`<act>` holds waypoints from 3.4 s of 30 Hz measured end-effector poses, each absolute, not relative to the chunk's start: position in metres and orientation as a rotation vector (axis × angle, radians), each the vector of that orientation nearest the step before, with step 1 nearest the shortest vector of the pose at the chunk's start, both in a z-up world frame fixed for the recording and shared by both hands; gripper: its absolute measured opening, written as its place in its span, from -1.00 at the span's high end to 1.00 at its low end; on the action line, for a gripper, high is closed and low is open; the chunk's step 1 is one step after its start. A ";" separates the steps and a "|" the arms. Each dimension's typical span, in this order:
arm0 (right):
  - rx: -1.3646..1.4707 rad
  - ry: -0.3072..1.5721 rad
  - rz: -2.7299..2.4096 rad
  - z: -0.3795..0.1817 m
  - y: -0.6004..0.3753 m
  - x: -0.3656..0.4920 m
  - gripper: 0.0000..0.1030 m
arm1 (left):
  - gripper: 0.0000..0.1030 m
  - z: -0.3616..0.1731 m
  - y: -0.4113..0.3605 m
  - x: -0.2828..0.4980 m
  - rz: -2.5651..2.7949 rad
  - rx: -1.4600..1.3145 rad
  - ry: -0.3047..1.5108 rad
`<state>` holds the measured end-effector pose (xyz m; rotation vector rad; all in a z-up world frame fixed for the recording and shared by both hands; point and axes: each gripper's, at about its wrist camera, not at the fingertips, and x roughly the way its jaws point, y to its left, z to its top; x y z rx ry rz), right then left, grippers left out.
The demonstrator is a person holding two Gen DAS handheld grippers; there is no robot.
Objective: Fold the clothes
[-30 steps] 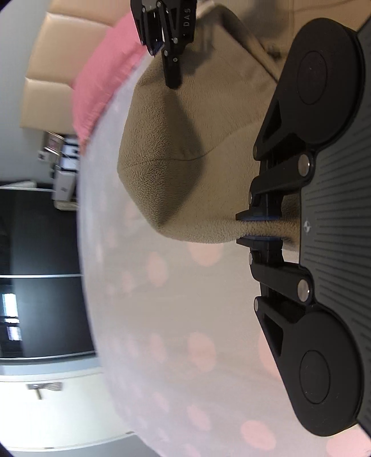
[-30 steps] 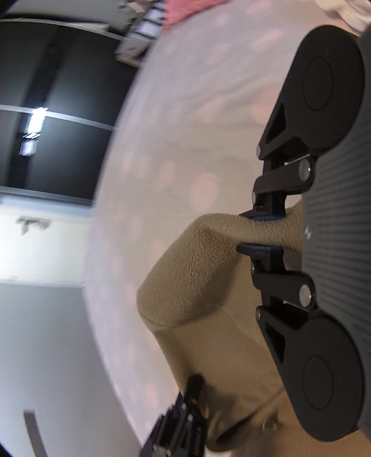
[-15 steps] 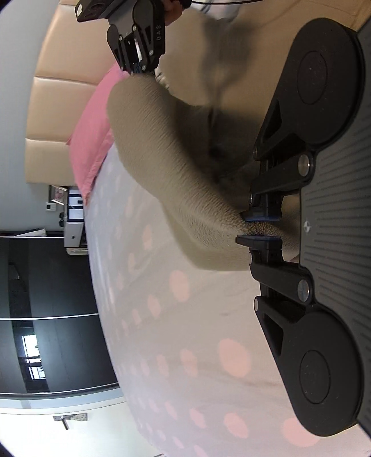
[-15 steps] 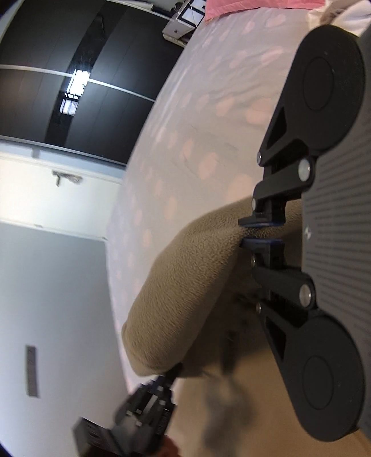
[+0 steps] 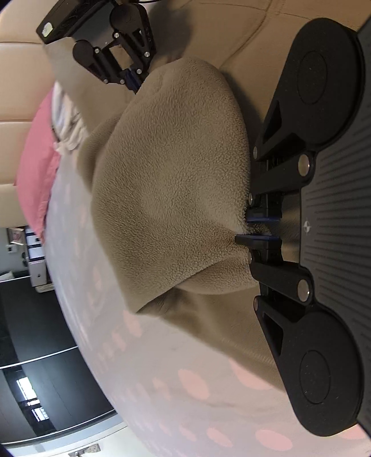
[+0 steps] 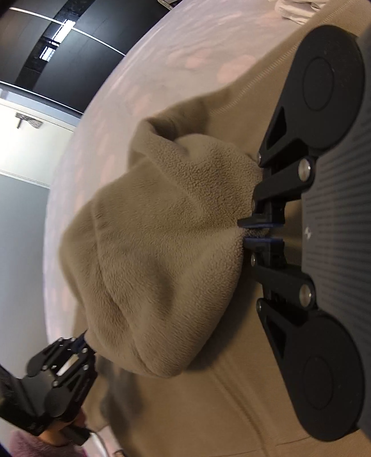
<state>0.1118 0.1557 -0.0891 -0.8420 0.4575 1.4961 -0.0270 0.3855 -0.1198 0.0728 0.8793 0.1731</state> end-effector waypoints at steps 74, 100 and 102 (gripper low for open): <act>0.264 0.933 1.042 -0.082 0.123 0.218 -0.24 | -0.06 -0.097 0.420 -0.070 0.457 -0.376 0.523; 0.430 1.233 1.087 -0.124 0.150 0.208 0.68 | -0.12 -0.169 0.356 -0.004 0.322 0.928 0.691; 0.481 1.248 1.087 -0.124 0.147 0.212 0.80 | -0.12 -0.175 0.352 -0.004 0.291 1.016 0.687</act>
